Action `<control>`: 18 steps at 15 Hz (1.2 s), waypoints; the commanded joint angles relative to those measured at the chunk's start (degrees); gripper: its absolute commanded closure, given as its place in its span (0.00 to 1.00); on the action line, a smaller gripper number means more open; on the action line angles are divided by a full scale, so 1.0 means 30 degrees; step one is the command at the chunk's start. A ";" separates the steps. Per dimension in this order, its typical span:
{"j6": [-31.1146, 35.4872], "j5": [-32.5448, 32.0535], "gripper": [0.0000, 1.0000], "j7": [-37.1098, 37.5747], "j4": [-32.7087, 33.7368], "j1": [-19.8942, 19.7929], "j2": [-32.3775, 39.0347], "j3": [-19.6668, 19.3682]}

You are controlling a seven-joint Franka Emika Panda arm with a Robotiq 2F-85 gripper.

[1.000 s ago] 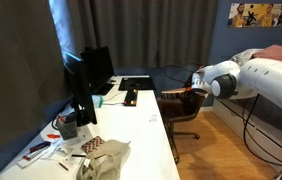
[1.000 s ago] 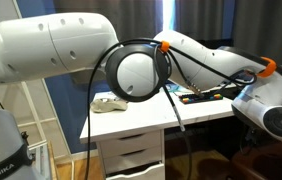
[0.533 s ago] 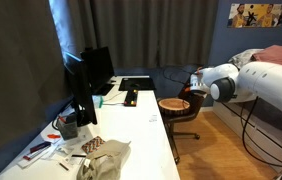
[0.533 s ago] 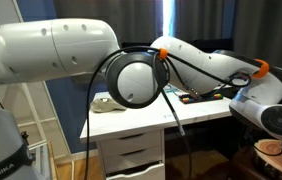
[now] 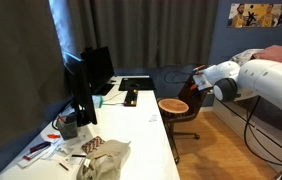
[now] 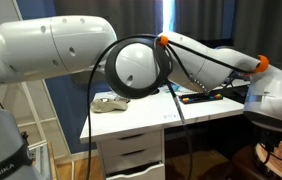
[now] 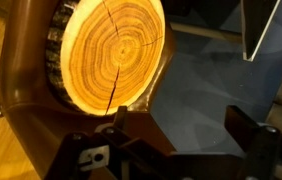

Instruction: Place the log pillow on the chair

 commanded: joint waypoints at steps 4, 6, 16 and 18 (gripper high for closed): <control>-0.4725 -0.3270 0.00 -0.1698 -0.1227 0.0157 -0.2431 -0.2835; -0.5591 -0.3509 0.00 -0.3250 -0.1486 0.0428 -0.2982 -0.3092; -0.7301 -0.3502 0.00 -0.6999 -0.1991 0.1363 -0.3521 -0.3135; -0.7301 -0.3501 0.00 -0.6999 -0.1990 0.1237 -0.3521 -0.3136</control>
